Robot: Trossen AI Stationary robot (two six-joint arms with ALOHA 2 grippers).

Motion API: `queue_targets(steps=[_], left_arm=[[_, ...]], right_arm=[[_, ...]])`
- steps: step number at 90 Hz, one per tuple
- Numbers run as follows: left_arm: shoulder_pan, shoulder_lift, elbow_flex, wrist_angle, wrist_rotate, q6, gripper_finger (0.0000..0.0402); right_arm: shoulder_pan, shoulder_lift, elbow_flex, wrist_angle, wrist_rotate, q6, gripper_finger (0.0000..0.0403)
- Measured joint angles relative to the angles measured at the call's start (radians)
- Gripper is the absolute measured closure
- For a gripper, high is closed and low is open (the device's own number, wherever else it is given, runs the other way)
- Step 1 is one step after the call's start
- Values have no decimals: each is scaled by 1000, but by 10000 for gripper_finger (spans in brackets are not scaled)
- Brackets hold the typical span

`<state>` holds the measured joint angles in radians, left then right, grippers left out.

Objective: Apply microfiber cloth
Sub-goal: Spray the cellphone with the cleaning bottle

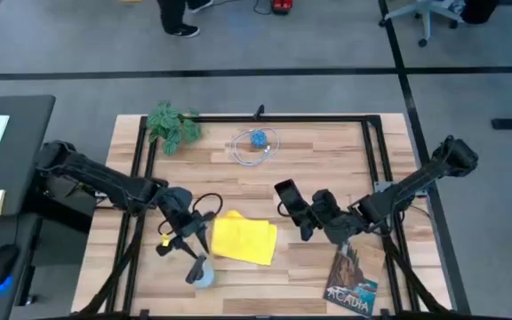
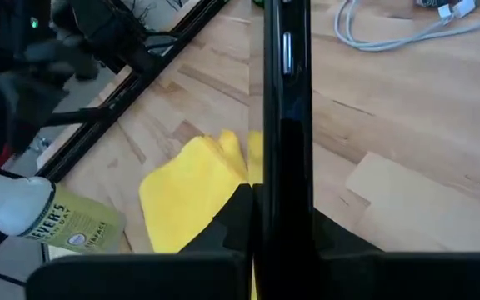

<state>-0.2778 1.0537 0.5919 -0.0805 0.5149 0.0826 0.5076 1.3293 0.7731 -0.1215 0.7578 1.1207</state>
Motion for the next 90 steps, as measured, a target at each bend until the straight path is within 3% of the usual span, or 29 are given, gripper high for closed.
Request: queue_targets(steps=[16, 27, 39, 48, 60, 76, 82, 90], left_arm=[[-1, -164, 0, -172, -183, -33, 267], [-40, -282, -1, -240, -271, -135, 267], [-172, -372, -17, -236, -432, -258, 267], [-337, -403, -54, -166, -614, -354, 267], [-596, -390, -116, -26, -926, -448, 267], [-873, -281, -143, 60, -1379, -518, 267], [-926, -225, -143, 105, -1468, -543, 267], [-964, -145, -143, 194, -1495, -578, 267]], right_arm=[[0, 0, 0, 3, 5, -30, 390], [8, 22, 0, 40, 87, -37, 390], [40, 110, 0, 221, 179, -134, 390], [62, 208, 0, 413, 217, -239, 390], [84, 325, 0, 684, 259, -392, 390], [118, 424, 0, 898, 337, -560, 390], [121, 449, 0, 955, 354, -589, 390], [121, 483, 0, 1027, 356, -607, 390]])
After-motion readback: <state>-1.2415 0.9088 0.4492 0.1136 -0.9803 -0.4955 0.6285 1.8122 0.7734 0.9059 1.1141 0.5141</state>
